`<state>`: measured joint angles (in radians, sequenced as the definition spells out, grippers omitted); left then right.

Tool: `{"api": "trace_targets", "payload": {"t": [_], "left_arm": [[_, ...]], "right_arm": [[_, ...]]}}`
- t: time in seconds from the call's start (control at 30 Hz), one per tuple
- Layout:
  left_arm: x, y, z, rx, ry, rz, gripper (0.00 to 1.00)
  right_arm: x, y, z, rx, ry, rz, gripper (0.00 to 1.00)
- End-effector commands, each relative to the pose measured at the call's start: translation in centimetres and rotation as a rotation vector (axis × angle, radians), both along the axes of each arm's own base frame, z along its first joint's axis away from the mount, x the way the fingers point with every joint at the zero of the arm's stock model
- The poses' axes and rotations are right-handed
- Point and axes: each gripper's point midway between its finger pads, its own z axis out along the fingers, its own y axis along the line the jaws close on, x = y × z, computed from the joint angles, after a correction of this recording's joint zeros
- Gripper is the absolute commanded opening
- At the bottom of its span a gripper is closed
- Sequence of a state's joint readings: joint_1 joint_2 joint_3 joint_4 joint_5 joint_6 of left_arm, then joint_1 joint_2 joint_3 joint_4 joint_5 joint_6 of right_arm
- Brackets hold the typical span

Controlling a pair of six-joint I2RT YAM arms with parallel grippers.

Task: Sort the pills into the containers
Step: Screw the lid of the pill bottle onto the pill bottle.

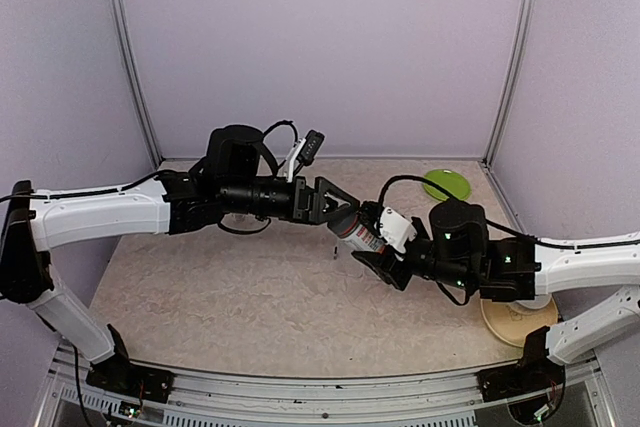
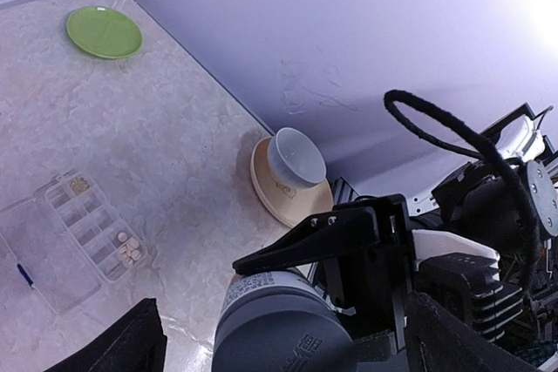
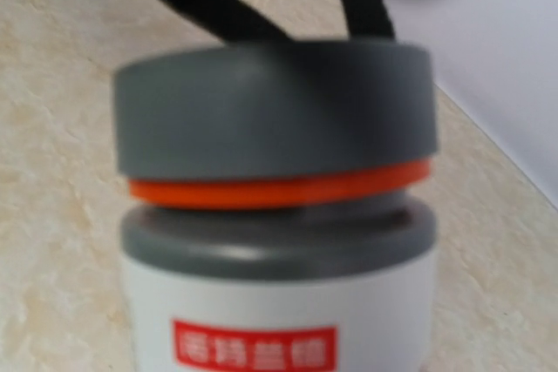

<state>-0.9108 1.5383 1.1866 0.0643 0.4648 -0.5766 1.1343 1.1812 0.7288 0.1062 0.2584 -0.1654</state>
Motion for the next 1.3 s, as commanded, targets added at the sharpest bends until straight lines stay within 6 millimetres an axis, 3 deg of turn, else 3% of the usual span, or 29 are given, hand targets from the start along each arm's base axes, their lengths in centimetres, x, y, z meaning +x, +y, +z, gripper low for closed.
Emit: {"api": "trace_targets", "payload": {"t": [0.0, 0.27, 0.53, 0.97, 1.27], "left_arm": [[0.2, -0.5, -0.8, 0.055, 0.039, 0.013, 0.91], [0.7, -0.5, -1.1, 0.082, 0.039, 0.035, 0.78], [0.8, -0.7, -1.5, 0.090, 0.032, 0.027, 0.51], [-0.5, -0.8, -0.8, 0.056, -0.067, -0.054, 0.49], [-4.2, -0.4, 0.6, -0.002, -0.232, -0.272, 0.48]], "right_arm": [[0.7, 0.3, 1.8, -0.001, -0.047, -0.028, 0.13], [0.9, 0.2, 1.6, -0.021, -0.057, -0.039, 0.13], [1.0, 0.4, 1.7, -0.014, -0.044, -0.045, 0.13], [-1.0, 2.0, 3.5, 0.149, 0.124, 0.056, 0.13], [-2.2, 1.4, 5.2, 0.289, 0.263, 0.168, 0.14]]}}
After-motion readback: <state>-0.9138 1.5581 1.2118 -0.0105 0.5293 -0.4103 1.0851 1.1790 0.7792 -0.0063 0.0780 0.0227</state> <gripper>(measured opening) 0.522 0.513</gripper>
